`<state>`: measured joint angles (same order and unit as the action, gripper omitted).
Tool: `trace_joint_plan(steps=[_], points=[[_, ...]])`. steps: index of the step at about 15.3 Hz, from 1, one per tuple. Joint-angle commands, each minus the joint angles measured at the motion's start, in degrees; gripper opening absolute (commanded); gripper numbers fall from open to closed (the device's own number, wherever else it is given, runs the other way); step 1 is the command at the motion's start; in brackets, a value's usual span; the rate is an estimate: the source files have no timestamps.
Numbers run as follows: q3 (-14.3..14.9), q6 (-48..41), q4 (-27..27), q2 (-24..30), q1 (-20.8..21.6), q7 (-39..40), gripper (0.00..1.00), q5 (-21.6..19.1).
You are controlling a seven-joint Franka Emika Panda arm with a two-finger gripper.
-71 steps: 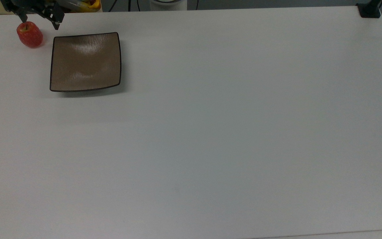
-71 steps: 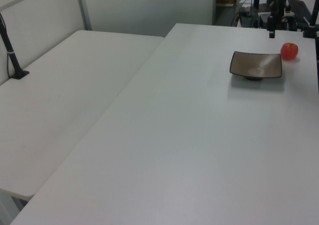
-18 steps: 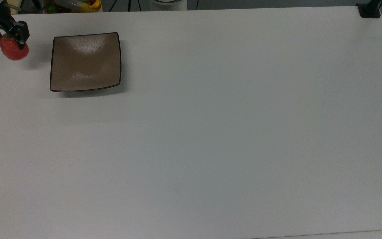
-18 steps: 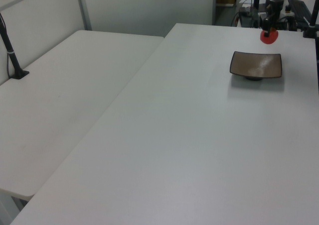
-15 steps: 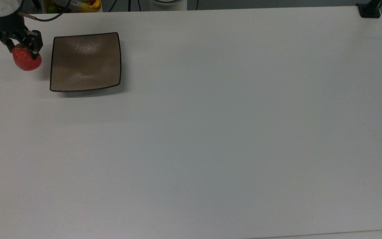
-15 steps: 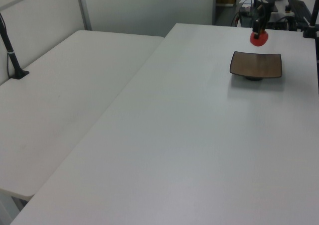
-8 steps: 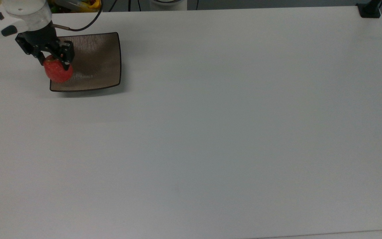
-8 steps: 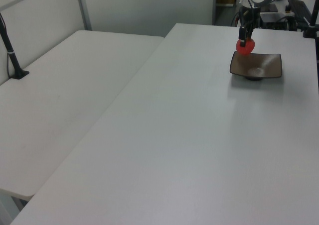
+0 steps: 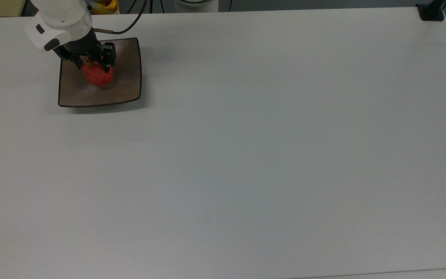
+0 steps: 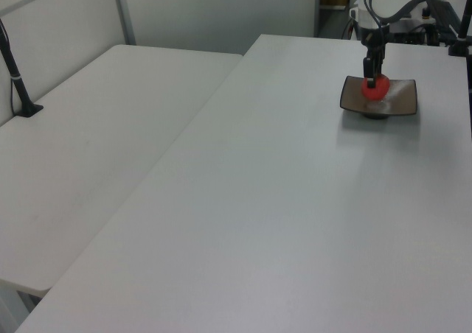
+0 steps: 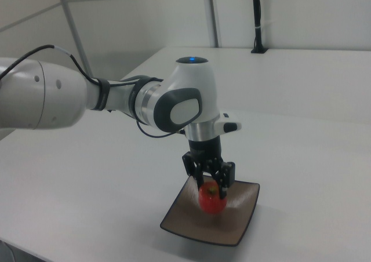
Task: Apples placed on a ceramic plate
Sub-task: 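Open the gripper to release the apple onto the plate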
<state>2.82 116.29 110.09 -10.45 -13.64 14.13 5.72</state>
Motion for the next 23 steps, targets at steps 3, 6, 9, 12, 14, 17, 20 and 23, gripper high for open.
trace_joint_plan(steps=[3,6,9,12,14,17,20,23], points=[[0.1,-0.6,1.4,0.4,1.2,-1.3,1.00,1.7],[0.1,-0.6,1.2,0.4,1.2,-1.3,1.00,1.7],[0.1,-0.6,0.8,0.7,1.2,-1.6,1.00,1.4],[0.0,-0.9,-1.2,1.5,1.4,-5.6,1.00,0.6],[-0.3,-1.1,-2.9,2.7,2.3,-10.2,1.00,0.3],[-3.3,-2.4,-4.9,5.3,2.9,-14.1,1.00,-2.9],[-6.2,-5.0,-5.9,9.6,4.1,-17.2,1.00,-4.5],[-9.7,-9.7,-9.3,10.4,5.5,-21.0,1.00,-5.1]])
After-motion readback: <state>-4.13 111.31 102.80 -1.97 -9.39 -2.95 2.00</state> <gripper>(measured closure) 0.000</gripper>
